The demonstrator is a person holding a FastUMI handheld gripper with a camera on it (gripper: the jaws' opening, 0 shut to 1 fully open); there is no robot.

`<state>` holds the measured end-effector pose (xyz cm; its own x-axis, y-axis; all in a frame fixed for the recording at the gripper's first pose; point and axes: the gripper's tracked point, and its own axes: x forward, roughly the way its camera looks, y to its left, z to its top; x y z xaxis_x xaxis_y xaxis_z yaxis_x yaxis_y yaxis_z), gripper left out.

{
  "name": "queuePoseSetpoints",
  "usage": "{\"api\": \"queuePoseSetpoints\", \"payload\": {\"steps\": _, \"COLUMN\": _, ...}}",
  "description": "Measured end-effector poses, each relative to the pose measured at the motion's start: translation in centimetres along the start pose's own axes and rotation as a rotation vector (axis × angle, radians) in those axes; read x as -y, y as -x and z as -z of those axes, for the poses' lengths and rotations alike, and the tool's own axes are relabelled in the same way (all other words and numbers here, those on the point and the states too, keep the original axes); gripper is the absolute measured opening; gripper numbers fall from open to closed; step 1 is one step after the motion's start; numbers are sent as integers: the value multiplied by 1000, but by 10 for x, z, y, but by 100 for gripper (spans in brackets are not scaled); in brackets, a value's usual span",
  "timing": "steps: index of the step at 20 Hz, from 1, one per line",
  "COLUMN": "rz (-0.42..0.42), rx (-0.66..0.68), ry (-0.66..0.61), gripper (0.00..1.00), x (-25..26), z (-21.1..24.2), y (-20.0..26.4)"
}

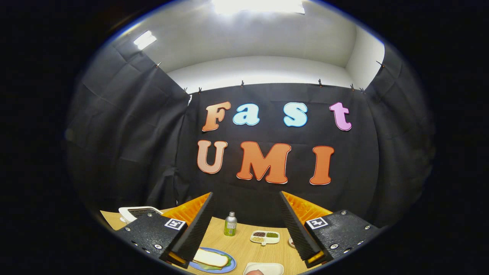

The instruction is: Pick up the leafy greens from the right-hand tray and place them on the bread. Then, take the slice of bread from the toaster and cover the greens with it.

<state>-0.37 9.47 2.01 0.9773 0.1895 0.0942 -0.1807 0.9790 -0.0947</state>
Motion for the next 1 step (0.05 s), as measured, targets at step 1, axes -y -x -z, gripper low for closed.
{"api": "queuePoseSetpoints", "payload": {"steps": 1, "rz": 0, "rx": 4, "ry": 3, "gripper": 99, "x": -1, "z": 0, "y": 0}}
